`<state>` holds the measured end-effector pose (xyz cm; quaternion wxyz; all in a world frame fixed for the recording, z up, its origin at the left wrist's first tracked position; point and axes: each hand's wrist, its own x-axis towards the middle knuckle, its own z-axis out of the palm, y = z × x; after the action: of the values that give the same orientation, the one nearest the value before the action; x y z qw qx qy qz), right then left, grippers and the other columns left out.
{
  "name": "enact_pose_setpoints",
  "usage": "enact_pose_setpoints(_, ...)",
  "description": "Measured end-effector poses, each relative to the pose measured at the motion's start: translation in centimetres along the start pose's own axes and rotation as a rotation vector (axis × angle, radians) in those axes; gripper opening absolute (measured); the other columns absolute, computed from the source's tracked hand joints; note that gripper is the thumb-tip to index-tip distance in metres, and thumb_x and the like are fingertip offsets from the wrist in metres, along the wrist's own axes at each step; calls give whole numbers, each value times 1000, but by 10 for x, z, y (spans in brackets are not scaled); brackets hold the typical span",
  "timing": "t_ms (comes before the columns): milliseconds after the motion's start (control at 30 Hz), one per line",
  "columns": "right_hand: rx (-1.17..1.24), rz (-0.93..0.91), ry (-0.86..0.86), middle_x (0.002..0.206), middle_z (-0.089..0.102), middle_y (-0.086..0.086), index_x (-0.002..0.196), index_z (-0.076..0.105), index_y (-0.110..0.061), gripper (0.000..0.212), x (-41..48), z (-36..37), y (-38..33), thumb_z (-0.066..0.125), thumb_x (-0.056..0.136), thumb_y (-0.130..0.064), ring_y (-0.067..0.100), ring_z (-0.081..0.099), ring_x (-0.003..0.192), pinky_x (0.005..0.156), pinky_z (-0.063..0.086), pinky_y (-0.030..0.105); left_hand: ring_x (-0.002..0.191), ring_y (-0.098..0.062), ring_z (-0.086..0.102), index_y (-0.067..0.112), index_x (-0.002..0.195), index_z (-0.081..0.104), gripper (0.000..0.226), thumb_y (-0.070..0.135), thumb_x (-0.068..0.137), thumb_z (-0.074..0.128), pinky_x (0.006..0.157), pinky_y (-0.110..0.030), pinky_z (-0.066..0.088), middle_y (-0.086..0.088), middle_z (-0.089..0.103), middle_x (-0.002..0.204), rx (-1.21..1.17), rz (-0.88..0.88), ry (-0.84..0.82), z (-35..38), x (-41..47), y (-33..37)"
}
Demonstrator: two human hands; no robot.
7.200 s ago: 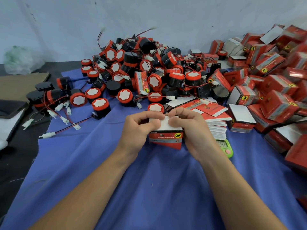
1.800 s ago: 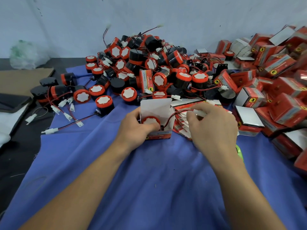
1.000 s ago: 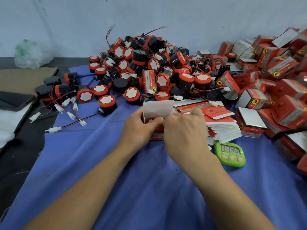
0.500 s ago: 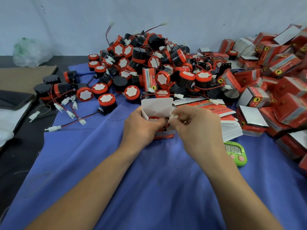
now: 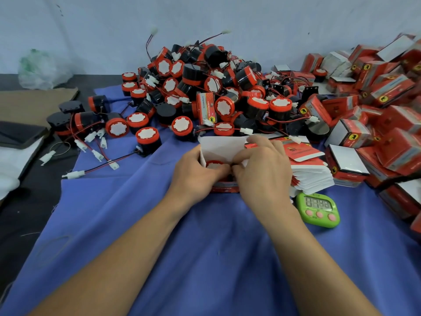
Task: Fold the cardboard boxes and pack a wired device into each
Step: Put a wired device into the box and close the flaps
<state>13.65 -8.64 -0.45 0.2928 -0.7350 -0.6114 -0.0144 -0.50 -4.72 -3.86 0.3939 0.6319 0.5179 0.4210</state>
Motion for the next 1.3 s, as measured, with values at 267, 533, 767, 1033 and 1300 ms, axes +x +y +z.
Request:
enact_pose_setpoints(267, -191, -33, -173, 86, 64, -2, 90, 78, -33, 19, 3, -4, 2, 59, 91, -29, 28, 60, 99, 70, 31, 31, 99, 1, 70, 33, 120, 72, 41, 23, 82, 83, 84, -25, 56, 18, 77, 106, -1, 23, -18, 2, 0, -2)
enact_pose_setpoints(533, 383, -5, 27, 97, 72, -13, 100, 80, -28, 28, -7, -6, 12, 56, 92, -17, 14, 62, 99, 84, 46, 29, 92, 5, 70, 36, 116, 72, 40, 31, 77, 82, 76, -20, 55, 22, 77, 101, -21, 6, -27, 2, 2, -4)
enact_pose_setpoints(767, 841, 189, -87, 103, 78, -12, 109, 75, -32, 27, 2, -2, 29, 63, 96, -12, 2, 71, 101, 95, 57, 36, 88, 10, 68, 37, 110, 73, 33, 28, 81, 85, 68, -11, 52, 25, 76, 97, -5, -34, -11, 3, 3, -3)
enact_pose_setpoints(1033, 766, 103, -177, 92, 76, -25, 102, 75, -35, 35, -3, 7, 23, 75, 85, -5, -3, 70, 89, 80, 55, 18, 107, -14, 73, 26, 119, 73, 42, 26, 78, 65, 91, -37, 59, 6, 79, 112, -272, -23, -184, -3, 0, -1)
enact_pose_setpoints(1300, 697, 129, -158, 82, 70, -36, 94, 73, -44, 36, -3, 12, 17, 74, 88, -8, -14, 65, 89, 72, 47, 2, 115, -35, 67, 7, 131, 63, 64, 5, 69, 50, 101, -48, 53, -20, 69, 129, -646, -77, -463, -31, 15, -8)
